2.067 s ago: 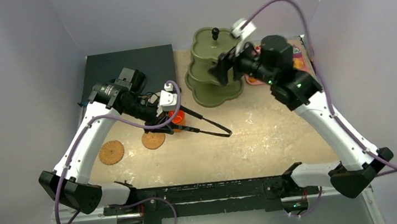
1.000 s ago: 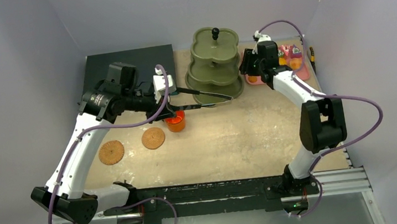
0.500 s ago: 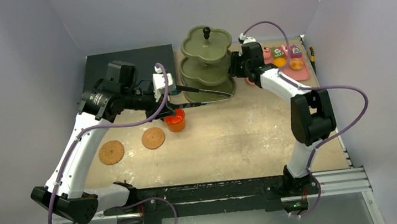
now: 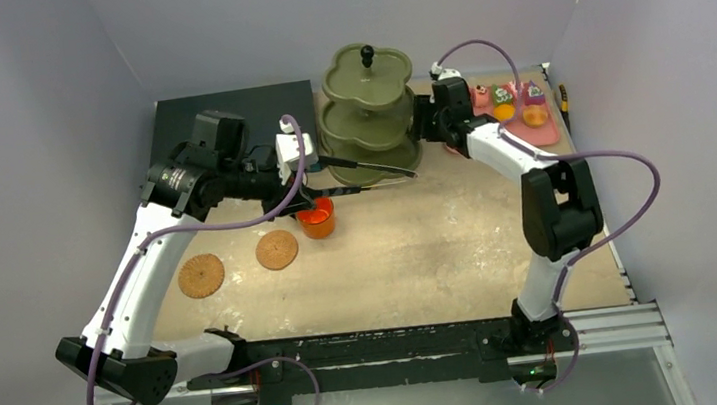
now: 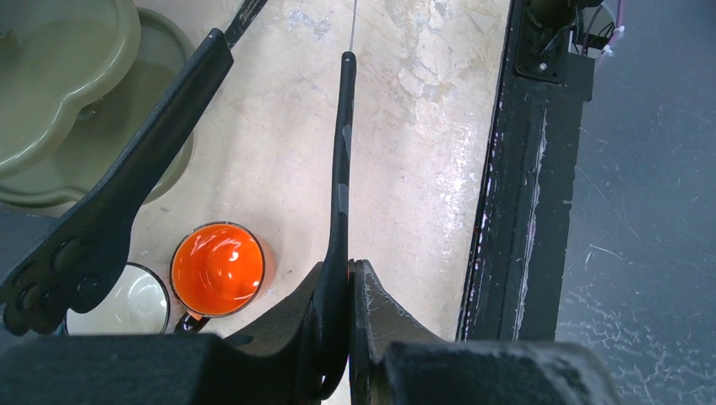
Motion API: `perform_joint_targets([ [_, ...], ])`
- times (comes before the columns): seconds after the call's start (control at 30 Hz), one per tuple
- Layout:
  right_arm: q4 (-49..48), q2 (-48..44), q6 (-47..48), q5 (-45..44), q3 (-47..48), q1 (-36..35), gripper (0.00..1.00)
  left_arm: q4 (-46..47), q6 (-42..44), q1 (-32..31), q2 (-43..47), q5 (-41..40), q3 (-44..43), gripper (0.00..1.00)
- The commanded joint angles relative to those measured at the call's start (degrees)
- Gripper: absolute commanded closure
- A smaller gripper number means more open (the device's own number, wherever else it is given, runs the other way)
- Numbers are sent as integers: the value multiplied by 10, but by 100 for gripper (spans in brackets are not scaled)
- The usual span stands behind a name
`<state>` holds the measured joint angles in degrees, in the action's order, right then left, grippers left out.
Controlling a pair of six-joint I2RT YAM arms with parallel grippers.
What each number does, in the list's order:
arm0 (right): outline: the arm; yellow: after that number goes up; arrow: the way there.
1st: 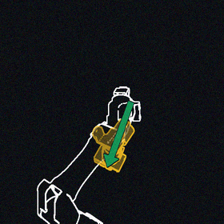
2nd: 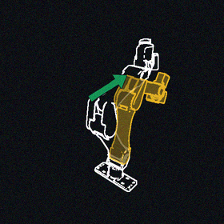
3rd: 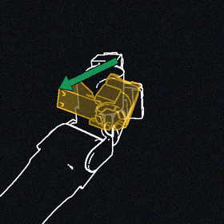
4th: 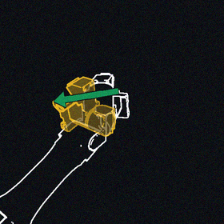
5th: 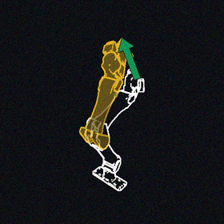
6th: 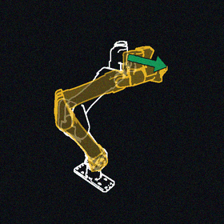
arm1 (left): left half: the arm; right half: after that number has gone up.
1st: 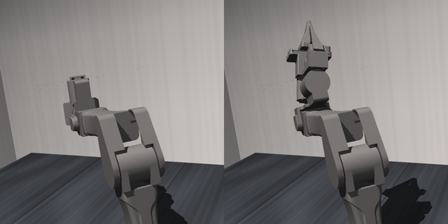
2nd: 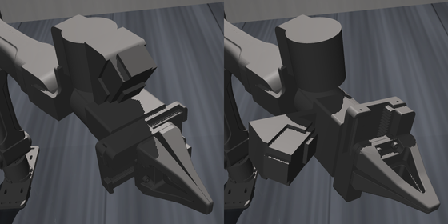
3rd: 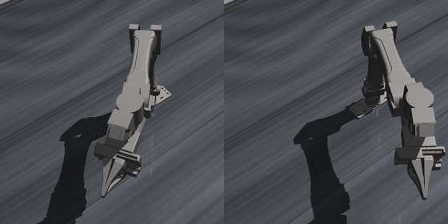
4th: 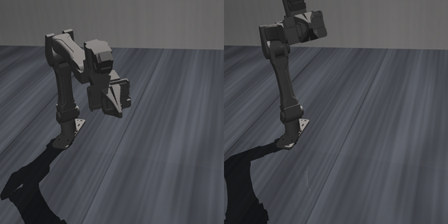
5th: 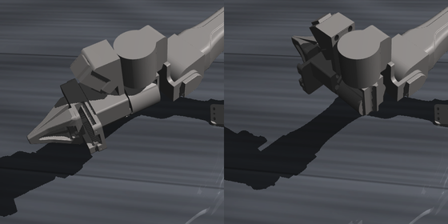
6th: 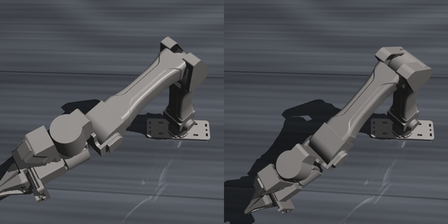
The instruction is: Serve the afternoon tea
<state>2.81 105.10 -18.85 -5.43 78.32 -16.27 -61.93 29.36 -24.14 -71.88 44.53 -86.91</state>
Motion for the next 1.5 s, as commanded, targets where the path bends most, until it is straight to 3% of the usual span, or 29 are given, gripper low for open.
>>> perform_joint_targets([
  [0.0,-5,-48,-16,-14,-41,46,37,3,4,2,2,6,-22,100],
  [0.23,-1,6,4,-11,-10,60,51,2,0,2,-1,8,-22,100],
  [0.6,4,102,26,-24,61,62,55,-6,7,2,2,-5,-25,100],
  [1.47,18,157,32,-53,73,70,63,-18,11,2,-15,0,-48,100],
])
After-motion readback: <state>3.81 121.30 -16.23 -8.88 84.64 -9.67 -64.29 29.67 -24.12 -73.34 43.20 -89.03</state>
